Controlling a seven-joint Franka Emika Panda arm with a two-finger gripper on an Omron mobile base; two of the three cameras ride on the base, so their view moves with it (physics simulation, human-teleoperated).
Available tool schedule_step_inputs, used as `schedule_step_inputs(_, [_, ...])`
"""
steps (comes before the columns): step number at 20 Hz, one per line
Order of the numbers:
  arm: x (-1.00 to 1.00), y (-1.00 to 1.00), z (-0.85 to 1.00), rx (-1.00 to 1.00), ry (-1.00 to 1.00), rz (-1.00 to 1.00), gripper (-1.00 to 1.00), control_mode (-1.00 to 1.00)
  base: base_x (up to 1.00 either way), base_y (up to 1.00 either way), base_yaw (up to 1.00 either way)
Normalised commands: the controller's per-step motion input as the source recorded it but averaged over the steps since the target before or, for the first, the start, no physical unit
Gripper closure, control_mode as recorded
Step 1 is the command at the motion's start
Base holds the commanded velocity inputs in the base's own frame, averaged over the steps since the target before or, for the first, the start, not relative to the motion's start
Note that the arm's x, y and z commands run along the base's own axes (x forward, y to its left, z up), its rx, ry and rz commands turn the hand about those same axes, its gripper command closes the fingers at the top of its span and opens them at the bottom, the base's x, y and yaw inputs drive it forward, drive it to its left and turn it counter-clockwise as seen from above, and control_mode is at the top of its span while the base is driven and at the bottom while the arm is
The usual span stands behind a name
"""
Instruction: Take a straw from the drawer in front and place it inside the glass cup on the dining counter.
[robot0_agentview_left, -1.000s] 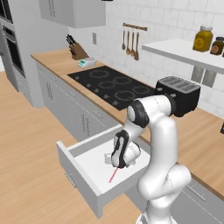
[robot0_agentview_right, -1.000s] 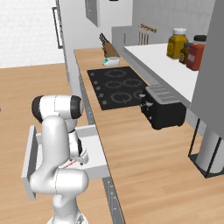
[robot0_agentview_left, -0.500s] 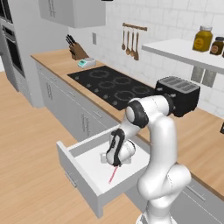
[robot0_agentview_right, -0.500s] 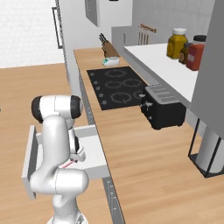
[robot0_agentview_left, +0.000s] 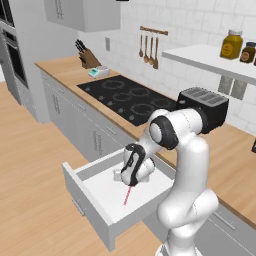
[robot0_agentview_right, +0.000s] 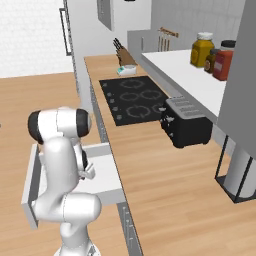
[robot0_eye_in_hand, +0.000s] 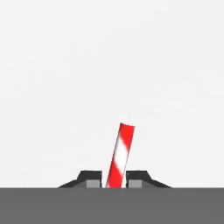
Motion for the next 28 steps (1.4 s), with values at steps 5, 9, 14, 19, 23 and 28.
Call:
schedule_step_inputs(5, [0.00,0.00,1.00,0.00,-0.20,0.00,1.00,-1.00,0.00,0.00,0.00])
schedule_step_inputs(9, [0.00,0.00,1.00,0.01,-0.13,0.00,1.00,-1.00,0.00,0.00,0.00])
schedule_step_inputs(14, [0.00,0.00,1.00,0.10,0.01,0.00,1.00,-1.00,0.00,0.00,0.00])
schedule_step_inputs(19, [0.03,0.00,1.00,0.14,0.09,0.00,1.00,-1.00,0.00,0.00,0.00])
schedule_step_inputs(23, [0.00,0.00,1.00,0.03,0.09,0.00,1.00,-1.00,0.00,0.00,0.00])
schedule_step_inputs(28, [0.00,0.00,1.00,0.00,0.14,0.00,1.00,-1.00,0.00,0.00,0.00])
